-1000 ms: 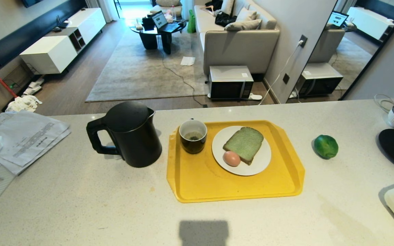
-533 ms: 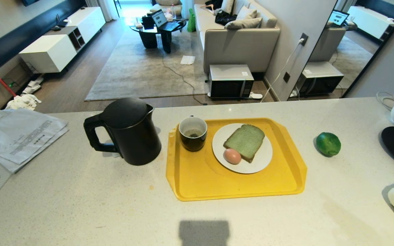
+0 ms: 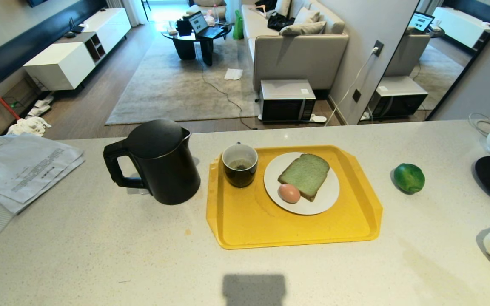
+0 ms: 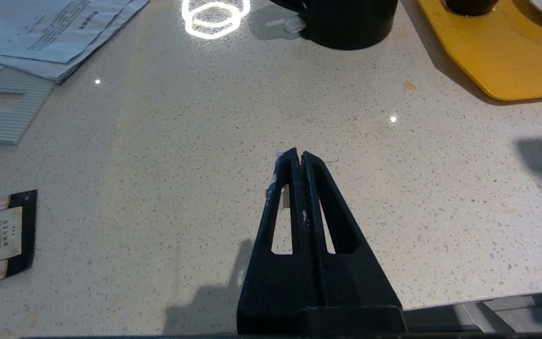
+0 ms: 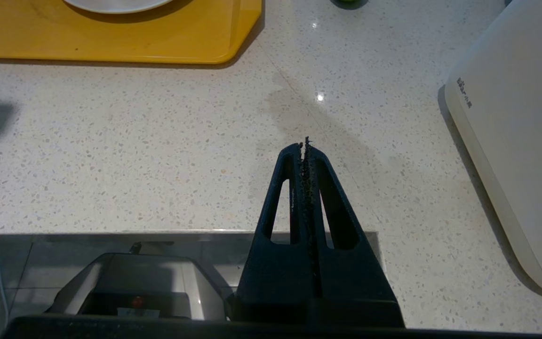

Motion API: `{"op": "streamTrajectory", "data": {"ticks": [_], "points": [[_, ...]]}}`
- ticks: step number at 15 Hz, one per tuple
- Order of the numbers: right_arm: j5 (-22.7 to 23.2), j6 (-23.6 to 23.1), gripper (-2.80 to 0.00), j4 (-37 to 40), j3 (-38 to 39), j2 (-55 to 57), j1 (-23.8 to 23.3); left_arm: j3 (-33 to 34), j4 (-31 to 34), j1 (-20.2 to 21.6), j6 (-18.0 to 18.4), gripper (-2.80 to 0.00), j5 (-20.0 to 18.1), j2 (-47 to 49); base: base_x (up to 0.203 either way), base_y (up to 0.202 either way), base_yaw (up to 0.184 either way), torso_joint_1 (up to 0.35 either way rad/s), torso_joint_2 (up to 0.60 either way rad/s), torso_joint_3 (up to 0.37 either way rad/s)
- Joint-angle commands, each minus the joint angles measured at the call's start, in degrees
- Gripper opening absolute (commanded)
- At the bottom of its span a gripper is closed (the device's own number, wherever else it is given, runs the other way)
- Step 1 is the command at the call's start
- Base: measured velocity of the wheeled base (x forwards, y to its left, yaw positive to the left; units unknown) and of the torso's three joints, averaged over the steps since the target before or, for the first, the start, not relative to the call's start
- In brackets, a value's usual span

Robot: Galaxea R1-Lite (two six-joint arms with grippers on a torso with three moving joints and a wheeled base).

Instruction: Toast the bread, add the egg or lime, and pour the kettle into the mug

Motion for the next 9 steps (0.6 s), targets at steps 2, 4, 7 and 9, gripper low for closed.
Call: {"op": "streamTrajectory", "data": {"ticks": [2,4,7,9], "points": [[0.0,0.0,-2.80,0.0,0.0,0.0,0.0,0.0,0.0,0.0,-1.3,-2.80,0.8,0.1,0.000,0.000,0.000,0.000,0.00,0.000],[0.0,0.0,-2.80,0.0,0.0,0.0,0.0,0.0,-0.1,0.0,-1.5,-2.80,0.9,0.1,0.000,0.000,0.000,0.000,0.00,0.000],[0.0,0.0,-2.80,0.0,0.0,0.0,0.0,0.0,-0.3,0.0,-2.4,-2.80,0.8,0.1,0.000,0.000,0.000,0.000,0.00,0.000],[0.0,0.0,-2.80,0.0,0.0,0.0,0.0,0.0,-0.3,0.0,-2.5,-2.80,0.9,0.1,0.000,0.000,0.000,0.000,0.00,0.000]]}}
